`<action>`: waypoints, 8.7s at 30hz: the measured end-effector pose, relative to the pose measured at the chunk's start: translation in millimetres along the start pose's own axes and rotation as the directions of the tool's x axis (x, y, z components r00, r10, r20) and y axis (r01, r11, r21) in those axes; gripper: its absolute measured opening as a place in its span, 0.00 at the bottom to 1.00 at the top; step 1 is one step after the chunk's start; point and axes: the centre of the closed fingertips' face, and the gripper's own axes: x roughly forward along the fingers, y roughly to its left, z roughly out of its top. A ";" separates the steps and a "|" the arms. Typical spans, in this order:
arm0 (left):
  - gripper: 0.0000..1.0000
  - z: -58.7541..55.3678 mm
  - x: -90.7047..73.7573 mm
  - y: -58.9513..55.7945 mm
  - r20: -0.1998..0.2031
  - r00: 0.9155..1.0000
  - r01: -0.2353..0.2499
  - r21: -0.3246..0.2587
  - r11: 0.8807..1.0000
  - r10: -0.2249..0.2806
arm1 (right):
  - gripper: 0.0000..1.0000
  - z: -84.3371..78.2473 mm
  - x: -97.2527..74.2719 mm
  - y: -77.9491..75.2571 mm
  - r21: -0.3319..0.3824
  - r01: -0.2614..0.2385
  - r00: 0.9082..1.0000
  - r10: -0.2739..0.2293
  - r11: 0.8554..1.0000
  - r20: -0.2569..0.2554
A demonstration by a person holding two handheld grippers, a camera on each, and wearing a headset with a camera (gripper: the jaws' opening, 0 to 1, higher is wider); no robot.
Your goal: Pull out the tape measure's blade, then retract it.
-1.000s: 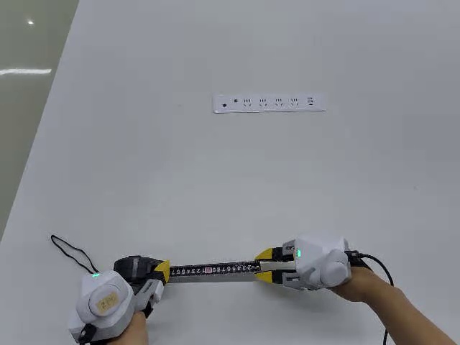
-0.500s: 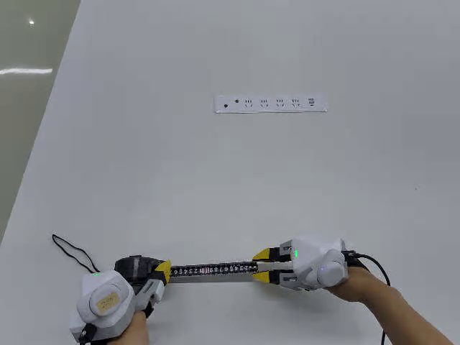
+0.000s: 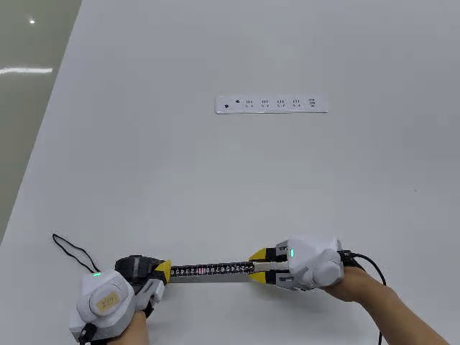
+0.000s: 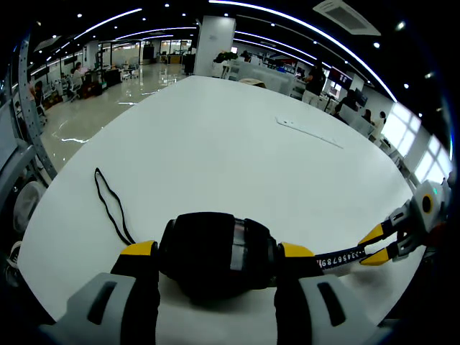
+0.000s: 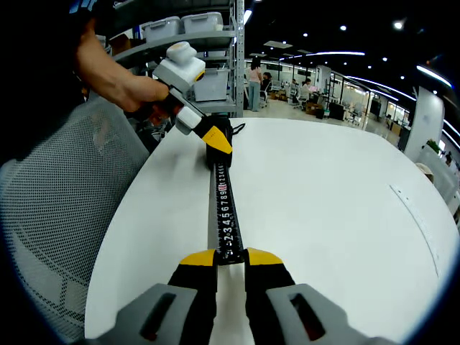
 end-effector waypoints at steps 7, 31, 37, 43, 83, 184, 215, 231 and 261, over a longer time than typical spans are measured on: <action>0.62 0.1 0.1 0.4 -0.001 1.000 0.004 -0.007 1.000 -0.004 | 0.12 3.6 3.1 0.1 -0.003 -0.005 1.000 0.005 1.000 0.004; 0.62 0.4 -0.7 -0.8 0.002 1.000 0.007 -0.011 1.000 -0.007 | 0.12 11.6 10.7 1.1 -0.001 -0.014 1.000 0.014 1.000 0.013; 0.62 1.4 -1.1 -0.4 0.002 1.000 0.006 -0.010 1.000 -0.006 | 0.12 13.4 14.5 1.3 0.001 -0.016 1.000 0.016 1.000 0.013; 0.62 1.7 -1.0 0.3 0.002 1.000 0.007 -0.013 1.000 -0.007 | 0.12 15.8 17.6 1.4 0.002 -0.018 1.000 0.018 1.000 0.016; 0.62 1.6 -2.3 0.6 0.006 1.000 0.015 -0.032 0.999 -0.015 | 0.12 30.6 36.3 3.5 -0.005 -0.045 0.999 0.046 0.999 0.028; 0.62 1.2 -1.8 2.0 -0.001 0.999 0.038 -0.074 0.997 -0.038 | 0.12 67.3 93.0 9.8 -0.002 -0.103 0.992 0.103 0.995 0.067; 0.62 2.0 -3.1 1.3 -0.005 0.999 0.050 -0.078 0.996 -0.050 | 0.12 77.2 106.3 13.4 0.002 -0.113 0.990 0.113 0.994 0.082; 0.62 2.3 -2.2 1.7 -0.007 0.999 0.052 -0.080 0.995 -0.053 | 0.12 81.3 116.9 14.1 -0.013 -0.129 0.988 0.130 0.992 0.084; 0.62 2.6 -2.7 3.6 -0.005 0.998 0.059 -0.092 0.994 -0.060 | 0.12 90.2 127.1 16.4 -0.052 -0.151 0.985 0.154 0.987 0.083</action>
